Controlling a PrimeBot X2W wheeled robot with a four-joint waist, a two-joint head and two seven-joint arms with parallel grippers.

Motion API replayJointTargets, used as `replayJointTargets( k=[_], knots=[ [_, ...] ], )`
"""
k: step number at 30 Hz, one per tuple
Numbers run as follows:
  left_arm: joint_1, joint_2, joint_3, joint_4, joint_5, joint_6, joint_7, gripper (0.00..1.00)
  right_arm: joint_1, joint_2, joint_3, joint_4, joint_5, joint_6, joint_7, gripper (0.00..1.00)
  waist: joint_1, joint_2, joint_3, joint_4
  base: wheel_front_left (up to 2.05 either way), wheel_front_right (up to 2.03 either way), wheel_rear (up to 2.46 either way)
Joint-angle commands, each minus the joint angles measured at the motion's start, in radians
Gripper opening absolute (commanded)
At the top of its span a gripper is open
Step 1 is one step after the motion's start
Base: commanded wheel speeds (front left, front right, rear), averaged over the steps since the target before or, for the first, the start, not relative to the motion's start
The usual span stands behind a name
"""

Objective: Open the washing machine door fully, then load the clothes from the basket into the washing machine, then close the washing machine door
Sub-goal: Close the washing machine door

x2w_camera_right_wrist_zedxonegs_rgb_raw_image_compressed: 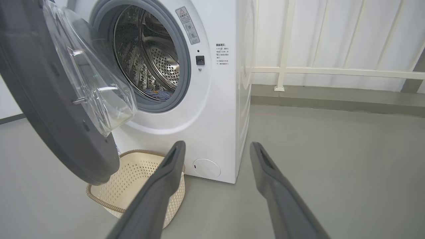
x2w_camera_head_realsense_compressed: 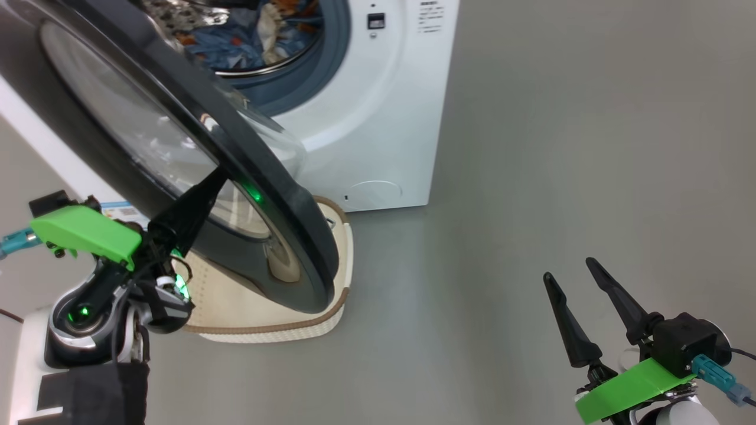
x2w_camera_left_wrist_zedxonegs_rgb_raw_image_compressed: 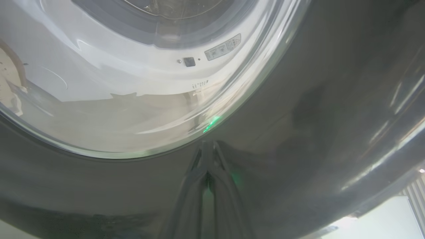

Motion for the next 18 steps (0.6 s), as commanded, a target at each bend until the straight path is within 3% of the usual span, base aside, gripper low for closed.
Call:
replayJointTargets(
  k=[1,18],
  knots=[
    [-0.048,0.021,0.023,-0.004,0.006,-0.018,-0.006,0.00,-0.013,-0.002,0.021,-0.020,0.011,0.002,-0.005,1.00,0.0000,-0.0001,-0.002,-0.022,0.00,0.00,0.00],
    [-0.123,0.017,0.008,0.120,-0.010,-0.075,-0.044,0.00,-0.005,0.002,0.017,-0.012,0.009,0.002,-0.005,1.00,0.0000,-0.0001,-0.019,-0.072,0.00,0.00,0.00]
  ],
)
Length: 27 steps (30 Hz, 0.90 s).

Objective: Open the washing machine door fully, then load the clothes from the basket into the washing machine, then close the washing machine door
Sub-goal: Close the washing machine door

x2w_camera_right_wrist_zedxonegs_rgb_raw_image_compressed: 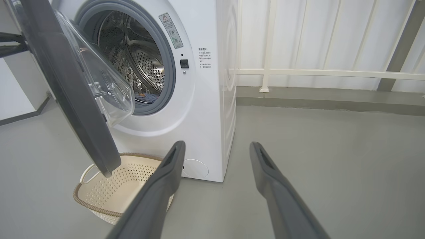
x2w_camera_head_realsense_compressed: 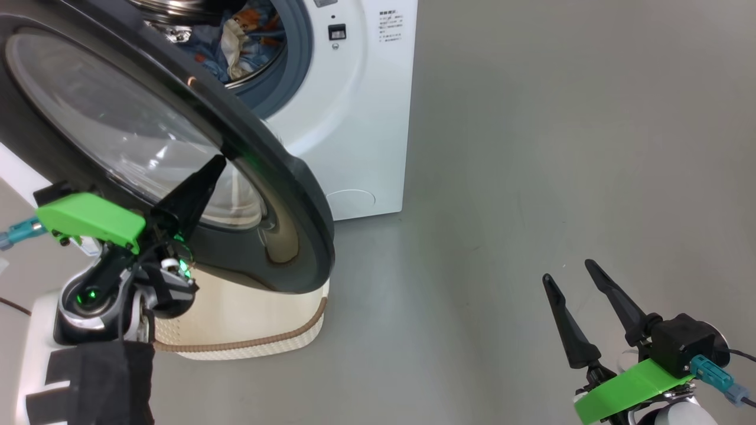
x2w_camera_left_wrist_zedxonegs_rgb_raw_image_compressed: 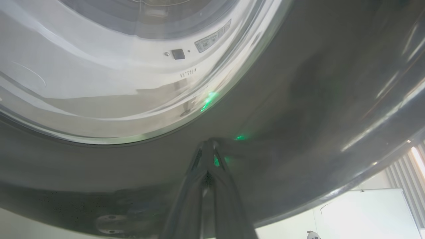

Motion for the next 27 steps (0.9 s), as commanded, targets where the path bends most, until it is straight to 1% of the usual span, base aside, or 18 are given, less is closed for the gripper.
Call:
replayJointTargets(
  k=[1,12,15,19,23,24,25,26,27],
  knots=[
    [-0.056,0.017,0.015,-0.009,-0.010,-0.017,-0.006,0.00,-0.005,-0.003,0.018,-0.020,0.008,0.002,-0.005,1.00,-0.0001,0.0000,-0.002,-0.003,0.00,0.00,0.00],
    [-0.090,0.015,-0.001,0.061,-0.028,-0.058,-0.040,0.00,-0.004,0.001,0.018,-0.019,0.009,0.002,-0.005,1.00,-0.0001,0.0000,-0.001,-0.010,0.00,0.00,0.00],
    [-0.089,0.015,-0.007,0.074,-0.019,-0.074,-0.060,0.00,-0.005,0.001,0.019,-0.019,0.011,0.002,-0.005,1.00,-0.0001,0.0000,-0.001,-0.011,0.00,0.00,0.00],
    [-0.068,0.031,-0.025,0.067,0.040,-0.103,-0.101,0.00,-0.002,0.000,0.015,-0.019,0.011,0.002,-0.005,1.00,-0.0001,0.0000,-0.001,-0.010,0.00,0.00,0.00],
    [-0.018,0.065,-0.046,0.031,0.137,-0.135,-0.166,0.01,0.006,0.000,0.007,-0.021,0.010,0.002,-0.005,1.00,-0.0001,0.0000,-0.004,-0.006,0.00,0.00,0.00],
    [-0.002,0.076,-0.052,0.021,0.171,-0.138,-0.191,0.18,0.009,0.000,0.004,-0.021,0.009,0.002,-0.005,1.00,-0.0001,0.0000,-0.005,-0.005,0.00,0.00,0.00],
    [0.015,0.082,-0.059,0.009,0.198,-0.144,-0.212,0.32,0.012,0.000,0.000,-0.022,0.009,0.002,-0.005,1.00,-0.0001,0.0000,-0.007,-0.003,0.00,0.00,0.00],
    [0.032,0.089,-0.065,-0.004,0.226,-0.149,-0.233,0.42,0.015,0.000,-0.004,-0.023,0.008,0.002,-0.005,1.00,-0.0001,0.0000,-0.008,-0.001,0.00,0.00,0.00],
    [0.049,0.099,-0.072,-0.015,0.257,-0.153,-0.254,0.72,0.018,-0.001,-0.007,-0.024,0.007,0.002,-0.005,1.00,-0.0001,0.0000,-0.008,0.002,0.00,0.00,0.00]
  ],
)
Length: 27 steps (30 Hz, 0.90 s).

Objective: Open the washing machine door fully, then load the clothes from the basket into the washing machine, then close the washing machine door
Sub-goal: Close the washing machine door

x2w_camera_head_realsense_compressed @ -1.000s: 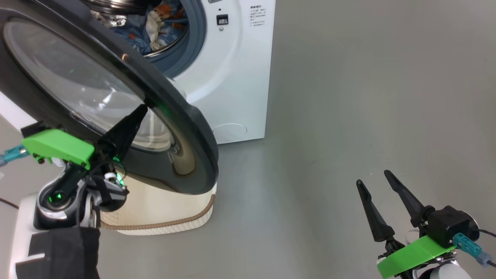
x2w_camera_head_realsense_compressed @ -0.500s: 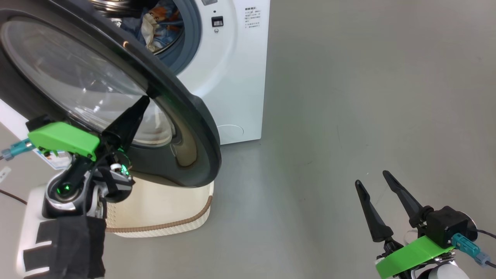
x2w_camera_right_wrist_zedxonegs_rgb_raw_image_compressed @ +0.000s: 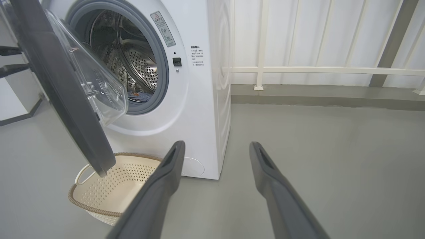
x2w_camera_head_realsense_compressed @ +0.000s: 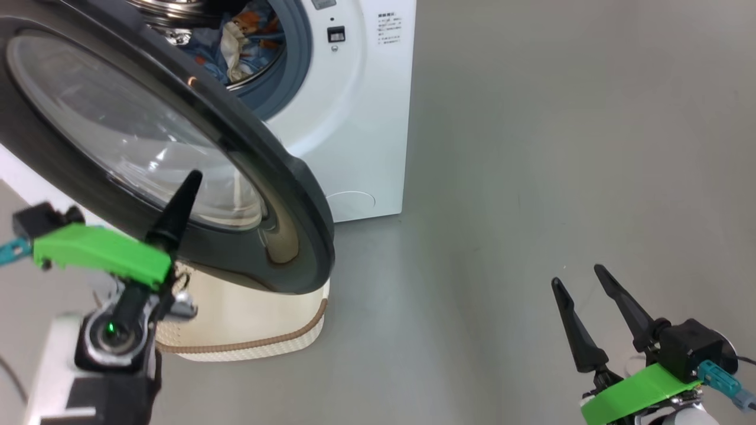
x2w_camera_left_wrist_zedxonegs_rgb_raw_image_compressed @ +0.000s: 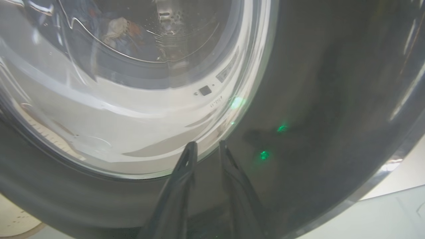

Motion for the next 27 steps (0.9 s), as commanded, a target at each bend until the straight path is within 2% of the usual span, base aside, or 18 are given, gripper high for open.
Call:
replayJointTargets(
  k=[1,2,5,10,13,14,21,27],
  knots=[
    [0.014,0.048,0.017,-0.046,0.047,-0.014,-0.028,0.89,0.010,-0.008,0.014,-0.025,0.007,0.002,-0.005,1.00,0.0000,0.0000,-0.002,0.005,0.00,0.00,0.00],
    [0.031,0.057,0.007,-0.059,0.077,-0.020,-0.048,1.00,0.012,-0.008,0.010,-0.026,0.006,0.002,-0.005,1.00,0.0000,0.0000,-0.003,0.009,0.00,0.00,0.00],
    [0.085,0.088,-0.019,-0.087,0.181,-0.031,-0.121,1.00,0.019,-0.011,0.004,-0.026,0.004,0.002,-0.005,1.00,0.0000,0.0000,-0.009,0.016,0.00,0.00,0.00],
    [0.191,0.101,-0.057,-0.129,0.304,-0.037,-0.228,1.00,0.031,-0.014,-0.001,-0.028,0.000,0.002,-0.005,1.00,0.0000,0.0000,-0.021,0.024,0.00,0.00,0.00],
    [0.235,0.110,-0.074,-0.138,0.368,-0.030,-0.276,1.00,0.035,-0.016,-0.004,-0.029,-0.003,0.002,-0.005,1.00,0.0000,0.0000,-0.025,0.028,0.00,0.00,0.00],
    [0.272,0.113,-0.088,-0.140,0.427,-0.024,-0.331,1.00,0.040,-0.018,-0.007,-0.031,-0.006,0.002,-0.005,1.00,0.0000,0.0000,-0.030,0.034,0.00,0.00,0.00],
    [0.371,0.092,-0.127,-0.096,0.560,-0.003,-0.501,1.00,0.056,-0.025,-0.016,-0.034,-0.015,0.002,-0.005,1.00,0.0000,0.0000,-0.040,0.055,0.00,0.00,0.00],
    [0.418,0.061,-0.125,-0.048,0.643,0.006,-0.563,1.00,0.066,-0.031,-0.029,-0.041,-0.021,0.002,-0.005,1.00,0.0000,0.0000,-0.044,0.070,0.00,0.00,0.00]
  ],
)
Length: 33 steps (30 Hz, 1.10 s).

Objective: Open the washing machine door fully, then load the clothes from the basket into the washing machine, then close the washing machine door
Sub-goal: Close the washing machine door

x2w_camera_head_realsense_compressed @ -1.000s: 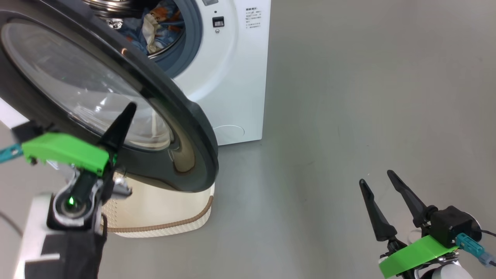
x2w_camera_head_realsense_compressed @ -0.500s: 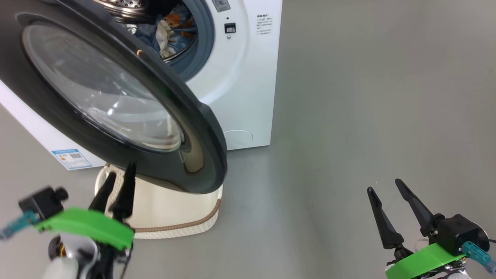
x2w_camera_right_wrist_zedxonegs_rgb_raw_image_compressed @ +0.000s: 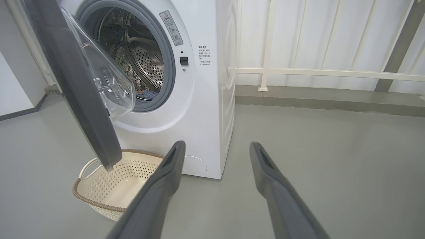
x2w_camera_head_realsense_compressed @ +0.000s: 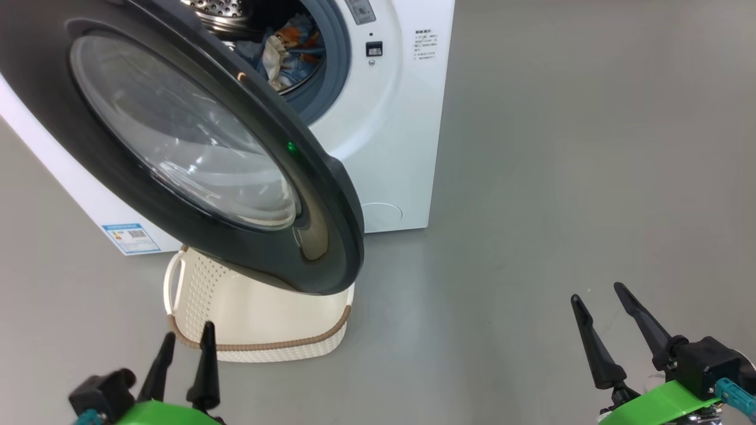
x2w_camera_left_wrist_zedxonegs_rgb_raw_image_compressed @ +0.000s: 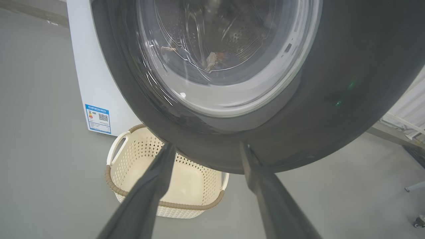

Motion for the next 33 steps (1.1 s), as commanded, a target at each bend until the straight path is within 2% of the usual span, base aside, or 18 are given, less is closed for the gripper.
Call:
replayJointTargets(
  k=[1,8,14,28,30,31,32,33],
  knots=[
    [-0.009,0.011,0.037,-0.015,0.022,0.007,-0.010,1.00,-0.001,-0.017,0.014,-0.027,-0.011,0.002,-0.005,1.00,0.0000,0.0000,-0.004,0.003,0.00,0.00,0.00],
    [0.055,-0.046,0.093,-0.044,0.171,0.005,-0.014,1.00,0.026,-0.015,-0.007,-0.033,-0.032,0.002,-0.005,1.00,0.0000,0.0000,-0.014,0.018,0.00,0.00,0.00],
    [0.084,-0.081,0.145,-0.068,0.238,-0.011,-0.014,1.00,0.039,-0.010,-0.022,-0.035,-0.046,0.002,-0.005,1.00,0.0000,0.0000,-0.019,0.028,0.00,0.00,0.00],
    [0.127,-0.091,0.179,-0.072,0.274,-0.041,-0.015,1.00,0.093,0.012,-0.066,-0.031,-0.073,0.002,-0.005,1.00,0.0000,0.0000,-0.066,0.050,0.00,0.00,0.00],
    [0.128,-0.091,0.182,-0.073,0.275,-0.043,-0.015,1.00,0.097,0.013,-0.068,-0.029,-0.075,0.002,-0.005,0.84,0.0000,0.0000,-0.070,0.052,0.00,0.00,0.00],
    [0.129,-0.091,0.184,-0.075,0.275,-0.043,-0.015,1.00,0.098,0.014,-0.069,-0.028,-0.075,0.002,-0.005,0.70,0.0000,0.0000,-0.071,0.054,0.00,0.00,0.00],
    [0.129,-0.091,0.186,-0.076,0.275,-0.044,-0.015,1.00,0.100,0.014,-0.070,-0.027,-0.076,0.002,-0.005,0.63,0.0000,0.0000,-0.072,0.055,0.00,0.00,0.00],
    [0.130,-0.091,0.187,-0.077,0.275,-0.045,-0.015,1.00,0.101,0.014,-0.072,-0.026,-0.076,0.002,-0.005,0.46,0.0000,0.0000,-0.073,0.056,0.00,0.00,0.00]
  ],
)
